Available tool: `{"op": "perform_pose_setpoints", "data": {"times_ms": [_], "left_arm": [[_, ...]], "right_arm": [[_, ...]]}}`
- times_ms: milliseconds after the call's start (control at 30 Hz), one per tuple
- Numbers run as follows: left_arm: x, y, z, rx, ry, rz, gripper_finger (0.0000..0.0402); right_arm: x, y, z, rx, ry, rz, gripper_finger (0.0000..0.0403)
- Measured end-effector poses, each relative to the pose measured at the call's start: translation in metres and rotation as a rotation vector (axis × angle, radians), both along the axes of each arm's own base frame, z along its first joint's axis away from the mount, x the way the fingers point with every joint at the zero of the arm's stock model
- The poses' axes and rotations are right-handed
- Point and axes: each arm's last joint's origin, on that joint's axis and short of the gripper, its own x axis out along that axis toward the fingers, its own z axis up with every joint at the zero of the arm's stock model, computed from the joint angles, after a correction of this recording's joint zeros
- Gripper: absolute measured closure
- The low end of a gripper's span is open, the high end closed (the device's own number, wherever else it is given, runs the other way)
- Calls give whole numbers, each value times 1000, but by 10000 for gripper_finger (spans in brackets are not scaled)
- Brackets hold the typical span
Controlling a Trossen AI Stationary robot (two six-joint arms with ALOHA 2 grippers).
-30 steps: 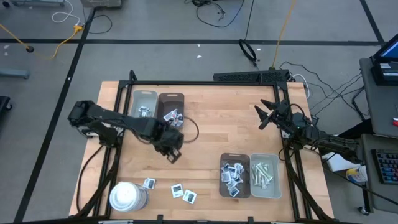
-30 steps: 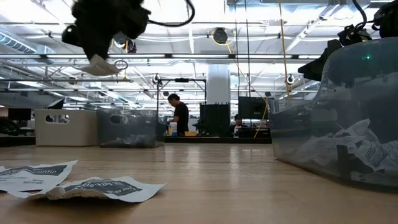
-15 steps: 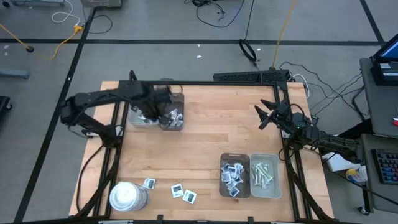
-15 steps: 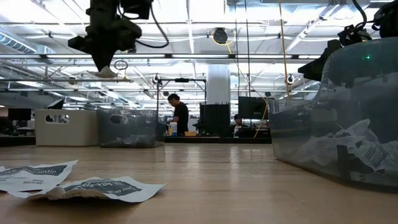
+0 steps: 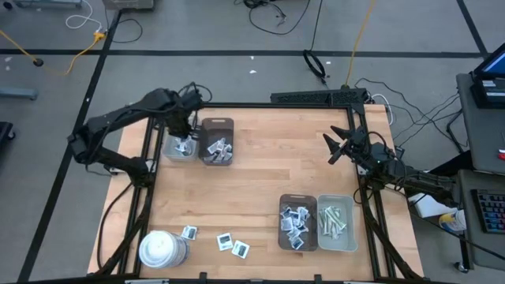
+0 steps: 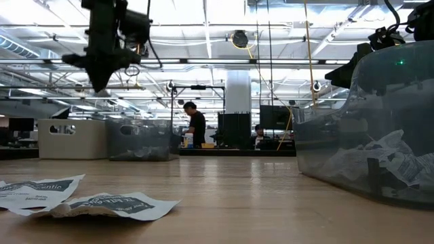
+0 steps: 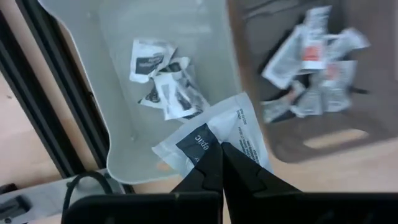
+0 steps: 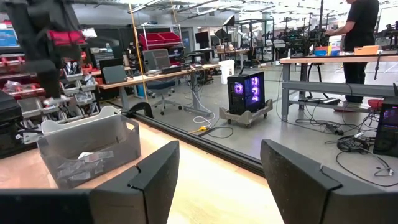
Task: Pick & Place First Aid Supplies
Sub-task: Put the white towelette pack into the top gray bin
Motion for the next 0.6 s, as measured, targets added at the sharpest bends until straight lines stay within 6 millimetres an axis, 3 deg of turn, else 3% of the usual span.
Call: {"op": "perform_pose_setpoints", "data": {"times_ms": [367,467,600], "left_arm": [[0,-6,-83,89,48,70,401],[-2,-10,-97,102,53,101,401],[-2,-12,-101,109,58,127,399]], "right_arm": [[0,0,0,0,1,0,182],[0,0,0,0,0,0,183],[0,0,0,0,0,0,181]]}}
